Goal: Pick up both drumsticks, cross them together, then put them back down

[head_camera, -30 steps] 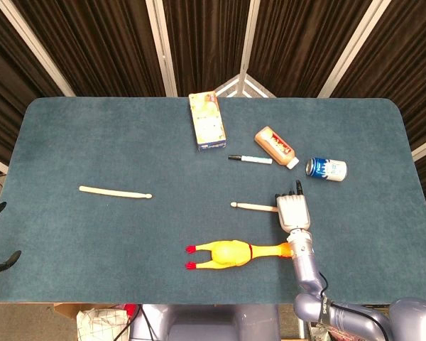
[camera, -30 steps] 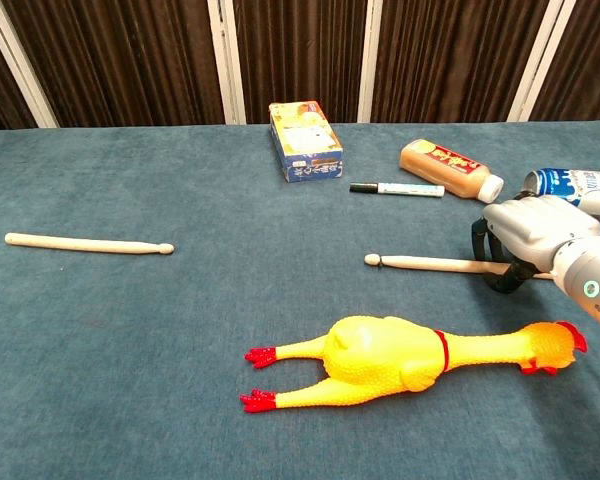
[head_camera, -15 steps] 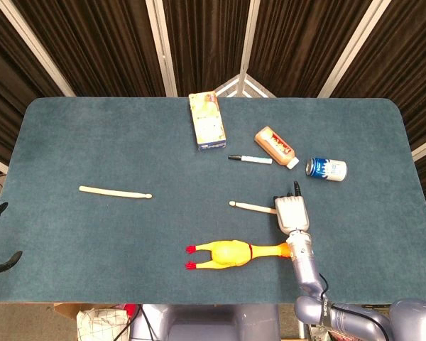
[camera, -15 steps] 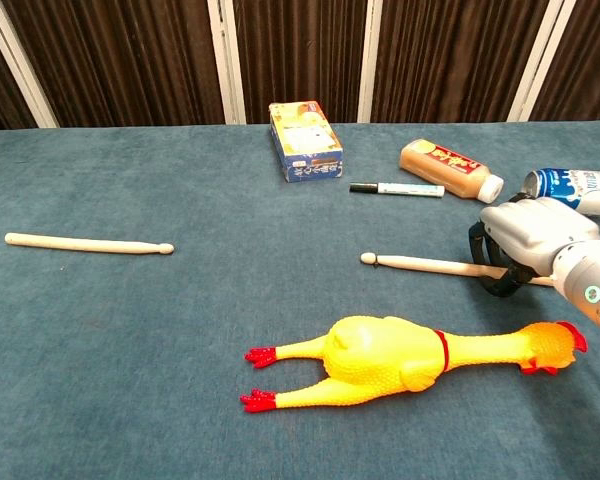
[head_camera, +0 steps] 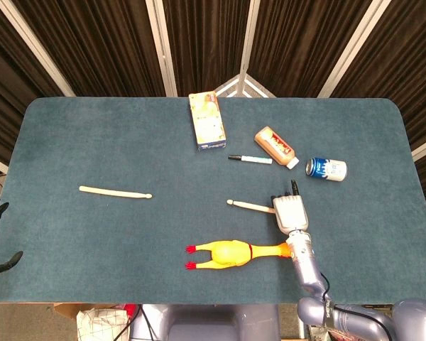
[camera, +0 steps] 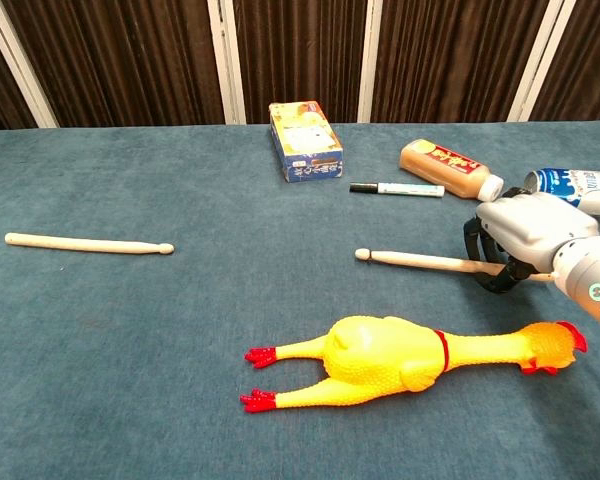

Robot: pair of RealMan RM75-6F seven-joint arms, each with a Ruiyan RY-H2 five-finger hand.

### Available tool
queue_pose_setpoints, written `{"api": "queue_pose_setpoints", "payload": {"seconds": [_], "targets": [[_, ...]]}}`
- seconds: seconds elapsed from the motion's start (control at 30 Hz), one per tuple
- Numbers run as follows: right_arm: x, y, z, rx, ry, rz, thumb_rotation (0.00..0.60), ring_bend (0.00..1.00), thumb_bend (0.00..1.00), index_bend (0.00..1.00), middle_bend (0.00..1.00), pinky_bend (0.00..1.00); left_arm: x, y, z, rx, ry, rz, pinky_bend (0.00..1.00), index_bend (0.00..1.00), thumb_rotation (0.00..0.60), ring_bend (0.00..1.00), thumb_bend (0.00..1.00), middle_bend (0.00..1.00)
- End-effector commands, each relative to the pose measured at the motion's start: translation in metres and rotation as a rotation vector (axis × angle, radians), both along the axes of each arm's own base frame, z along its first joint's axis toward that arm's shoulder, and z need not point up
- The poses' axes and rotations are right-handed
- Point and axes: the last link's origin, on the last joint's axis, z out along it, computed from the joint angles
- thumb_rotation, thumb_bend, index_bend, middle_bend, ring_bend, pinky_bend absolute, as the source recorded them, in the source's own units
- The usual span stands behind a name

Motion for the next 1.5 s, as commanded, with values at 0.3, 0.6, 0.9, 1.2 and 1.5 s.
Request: {"api": "queue_pose_setpoints", "payload": {"seconds": [0.3, 0.6, 0.9, 1.2, 1.5], "targets": [[0.0, 0.0, 0.006, 0.036, -0.049, 0.033, 0.6, 0.41, 0.48, 0.64, 0.58, 0.05, -0.001, 0.0, 0.001, 0.002, -0.002, 0.0, 0.0, 0.04, 0.6, 0.0, 0.31, 0.0], [0.011, -0.001, 0.036, 0.026, -0.193, 0.1, 0.6, 0.41, 0.48, 0.65, 0.59, 0.05, 0.001, 0.01, 0.003, 0.053, 0.039, -0.06, 0.07, 0.14, 0.6, 0.0, 0.31, 0.07], [0.029, -0.001, 0.075, -0.016, -0.311, 0.196, 0.6, 0.42, 0.48, 0.66, 0.6, 0.05, -0.002, 0.041, 0.015, -0.003, 0.13, -0.038, 0.08, 0.16, 0.6, 0.0, 0.31, 0.11], [0.041, -0.006, 0.096, -0.032, -0.384, 0.26, 0.6, 0.42, 0.48, 0.66, 0.6, 0.05, 0.005, 0.09, 0.013, -0.131, 0.206, -0.022, 0.07, 0.22, 0.6, 0.0, 0.31, 0.18], [0.053, -0.006, 0.112, -0.055, -0.449, 0.297, 0.6, 0.42, 0.48, 0.66, 0.6, 0.05, 0.005, 0.143, -0.011, -0.228, 0.207, -0.001, 0.07, 0.27, 0.6, 0.0, 0.36, 0.25]]}}
